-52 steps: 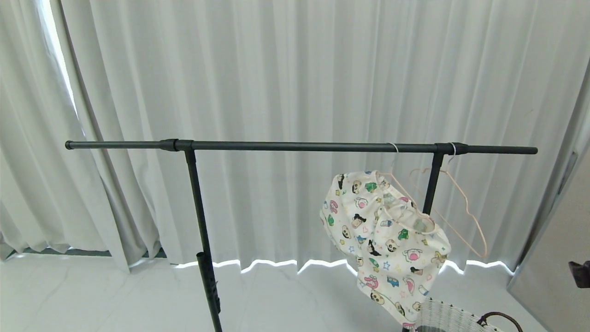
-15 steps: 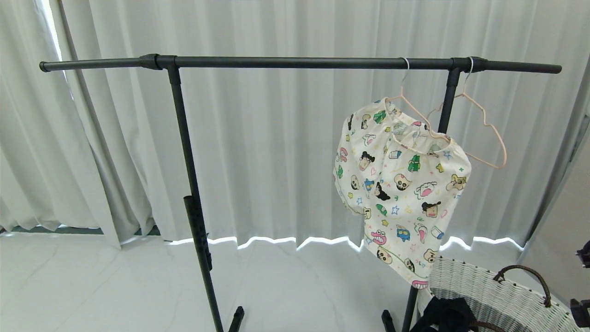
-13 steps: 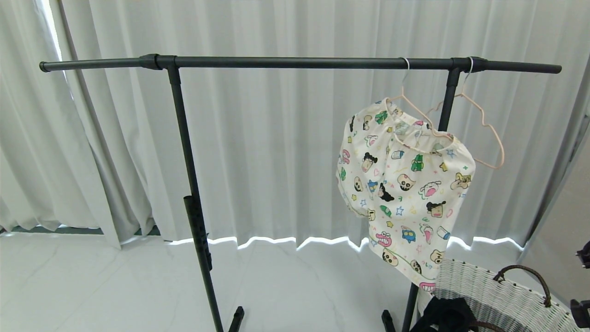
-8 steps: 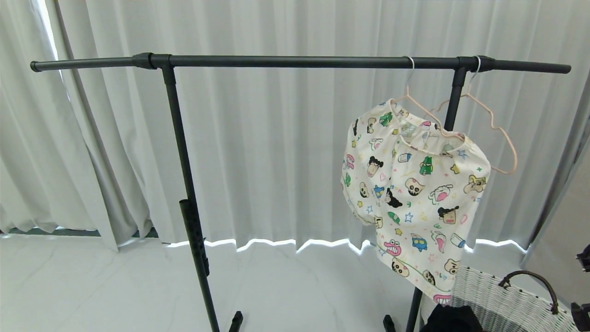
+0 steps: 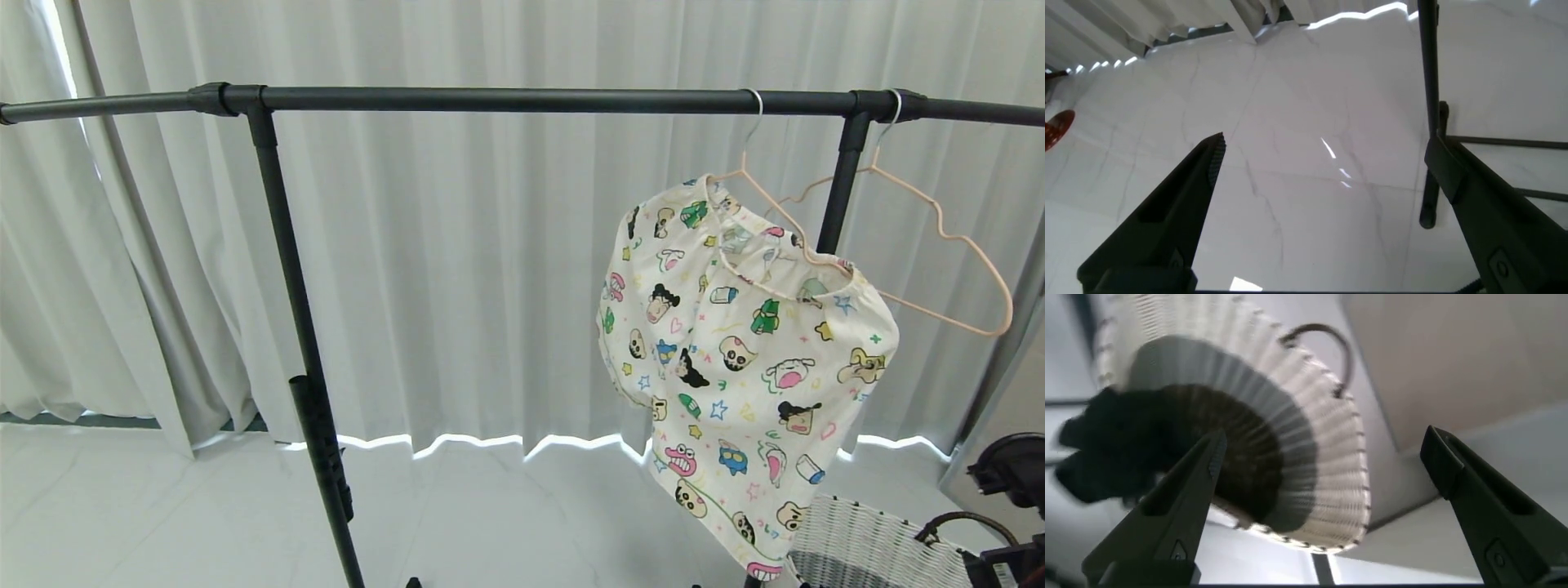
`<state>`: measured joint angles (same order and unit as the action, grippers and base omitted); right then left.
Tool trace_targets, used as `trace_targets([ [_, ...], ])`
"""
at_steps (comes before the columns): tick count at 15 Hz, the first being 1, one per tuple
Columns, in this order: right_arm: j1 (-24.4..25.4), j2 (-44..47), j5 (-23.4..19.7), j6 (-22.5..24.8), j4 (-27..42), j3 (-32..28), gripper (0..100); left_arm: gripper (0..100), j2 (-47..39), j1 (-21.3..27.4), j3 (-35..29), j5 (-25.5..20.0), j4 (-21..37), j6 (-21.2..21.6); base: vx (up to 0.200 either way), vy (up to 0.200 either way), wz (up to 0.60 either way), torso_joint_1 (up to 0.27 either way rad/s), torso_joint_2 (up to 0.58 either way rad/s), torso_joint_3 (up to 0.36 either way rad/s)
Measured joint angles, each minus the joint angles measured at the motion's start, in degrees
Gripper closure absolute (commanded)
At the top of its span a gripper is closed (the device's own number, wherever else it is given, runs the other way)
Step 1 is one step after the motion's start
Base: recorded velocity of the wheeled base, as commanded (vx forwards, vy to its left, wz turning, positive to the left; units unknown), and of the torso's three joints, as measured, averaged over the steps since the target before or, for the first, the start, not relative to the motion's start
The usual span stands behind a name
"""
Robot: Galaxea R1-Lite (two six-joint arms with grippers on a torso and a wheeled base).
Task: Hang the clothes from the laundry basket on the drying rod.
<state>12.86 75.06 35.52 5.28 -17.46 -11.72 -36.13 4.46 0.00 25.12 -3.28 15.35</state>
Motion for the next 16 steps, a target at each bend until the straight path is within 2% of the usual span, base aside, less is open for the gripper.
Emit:
trace_targets([
  [4, 4.83, 11.76, -1.73, 0.62, -2.55, 0.59, 0, 0, -0.02, 0.77, 0.00, -0.02, 0.00, 0.20, 0.000, 0.000, 0.00, 0.000, 0.00, 0.000],
  [9, 9.18, 30.06, -5.18, 3.25, -11.12, 0.37, 0, 0, -0.13, 1.73, 0.00, -0.02, 0.02, 0.22, 0.000, 0.000, 0.00, 0.000, 0.00, 0.000],
  [12, 9.63, 37.92, -7.69, 4.07, -15.65, 0.28, 0, 0, 0.22, 2.01, 0.00, -0.04, -0.02, 0.20, 0.000, 0.000, 0.00, 0.000, 0.00, 0.000],
  [16, 7.20, 43.76, -7.96, 4.13, -17.08, -1.27, 0, 0, 0.24, 3.52, 0.00, -0.02, -0.02, 0.22, 0.000, 0.000, 0.00, 0.000, 0.00, 0.000],
])
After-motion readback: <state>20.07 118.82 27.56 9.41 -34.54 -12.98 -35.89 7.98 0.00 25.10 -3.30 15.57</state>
